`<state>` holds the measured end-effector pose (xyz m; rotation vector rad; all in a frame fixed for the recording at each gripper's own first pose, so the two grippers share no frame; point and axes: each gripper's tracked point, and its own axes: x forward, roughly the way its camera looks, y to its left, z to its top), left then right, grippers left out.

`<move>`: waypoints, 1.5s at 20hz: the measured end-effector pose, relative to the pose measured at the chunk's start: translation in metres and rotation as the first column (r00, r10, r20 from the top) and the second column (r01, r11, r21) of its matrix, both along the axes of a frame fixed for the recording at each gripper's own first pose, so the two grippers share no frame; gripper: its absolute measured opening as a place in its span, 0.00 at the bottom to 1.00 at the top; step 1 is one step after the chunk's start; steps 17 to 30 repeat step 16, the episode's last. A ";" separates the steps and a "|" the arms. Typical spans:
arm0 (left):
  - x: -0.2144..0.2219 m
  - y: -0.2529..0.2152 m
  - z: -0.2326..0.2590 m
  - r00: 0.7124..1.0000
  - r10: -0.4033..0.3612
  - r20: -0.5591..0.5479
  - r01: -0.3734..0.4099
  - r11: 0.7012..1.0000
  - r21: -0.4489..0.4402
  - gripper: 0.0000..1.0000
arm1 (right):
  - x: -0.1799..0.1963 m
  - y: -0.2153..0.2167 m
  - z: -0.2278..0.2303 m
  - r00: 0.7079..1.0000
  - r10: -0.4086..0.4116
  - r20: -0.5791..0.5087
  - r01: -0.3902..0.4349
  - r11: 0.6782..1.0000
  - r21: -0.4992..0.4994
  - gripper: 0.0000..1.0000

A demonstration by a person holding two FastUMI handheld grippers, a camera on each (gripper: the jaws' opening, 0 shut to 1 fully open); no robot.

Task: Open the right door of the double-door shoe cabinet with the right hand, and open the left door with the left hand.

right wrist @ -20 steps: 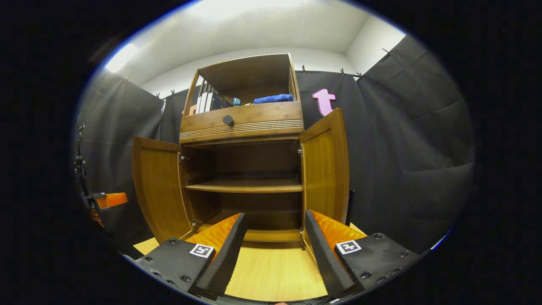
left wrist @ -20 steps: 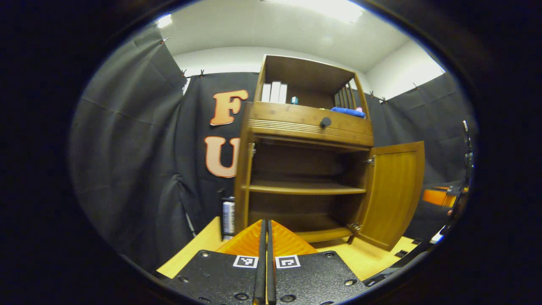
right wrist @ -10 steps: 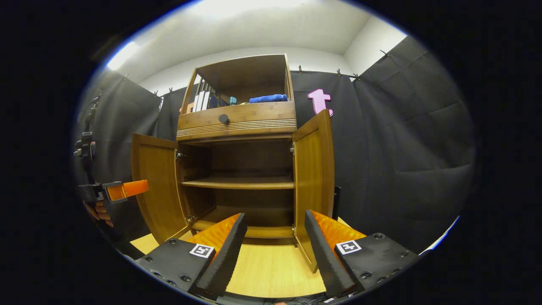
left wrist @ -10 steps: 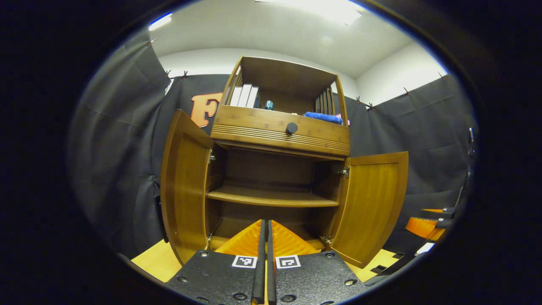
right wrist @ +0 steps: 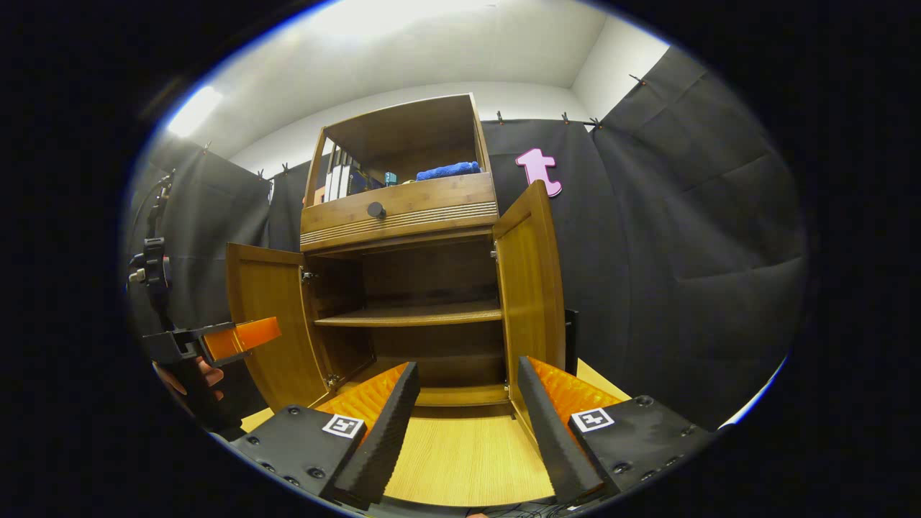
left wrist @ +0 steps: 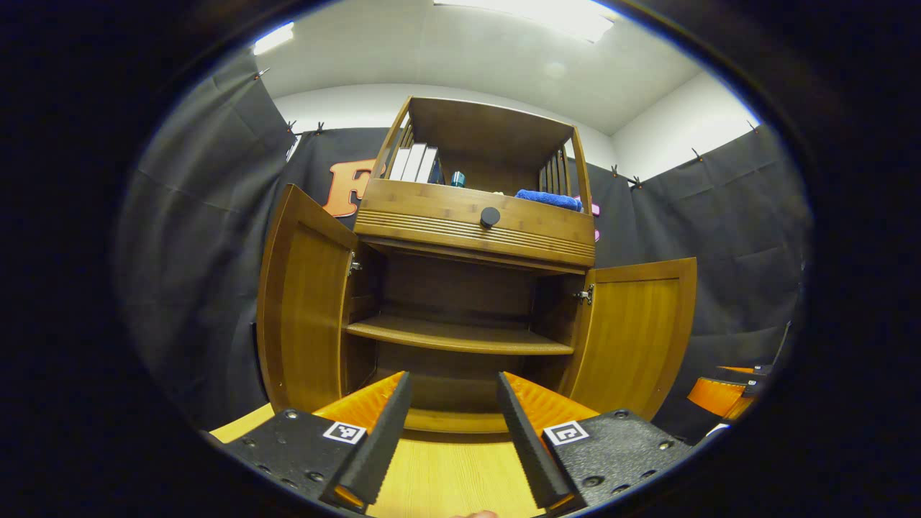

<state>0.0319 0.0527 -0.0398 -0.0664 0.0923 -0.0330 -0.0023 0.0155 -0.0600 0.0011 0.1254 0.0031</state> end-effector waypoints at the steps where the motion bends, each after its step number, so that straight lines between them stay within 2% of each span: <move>1: -0.001 0.000 -0.001 1.000 0.007 0.000 -0.007 1.000 0.004 0.75 | -0.001 -0.001 0.000 1.000 -0.005 -0.001 0.005 1.000 -0.007 0.81; 4: -0.001 0.004 -0.005 1.000 0.022 -0.003 -0.022 1.000 0.013 0.96 | -0.002 0.002 0.000 1.000 -0.005 -0.002 0.005 1.000 -0.016 0.81; 5: -0.002 0.006 -0.002 1.000 0.025 0.007 -0.025 1.000 0.011 0.92 | -0.002 0.004 0.000 1.000 -0.003 -0.001 0.003 1.000 -0.018 0.81; 11: -0.005 0.022 0.009 0.997 0.058 0.053 -0.060 0.998 0.027 0.92 | 0.001 0.017 -0.002 1.000 0.018 -0.009 -0.018 0.999 -0.029 0.81; 12: -0.007 0.021 0.010 0.997 0.059 0.058 -0.061 0.998 0.029 0.92 | 0.000 0.018 -0.002 1.000 0.020 -0.009 -0.021 0.999 -0.031 0.92; 14: -0.010 0.022 0.012 0.997 0.055 0.062 -0.058 0.997 0.041 0.92 | -0.001 0.020 -0.003 1.000 0.024 -0.009 -0.024 0.999 -0.036 0.92; 15: -0.012 0.021 0.013 0.996 0.054 0.067 -0.057 0.997 0.050 0.92 | -0.001 0.021 -0.003 1.000 0.025 -0.008 -0.025 0.999 -0.039 0.81; 30: -0.013 0.021 0.015 0.996 0.052 0.074 -0.057 0.997 0.059 0.92 | -0.002 0.022 -0.002 1.000 0.025 -0.007 -0.025 0.999 -0.042 0.81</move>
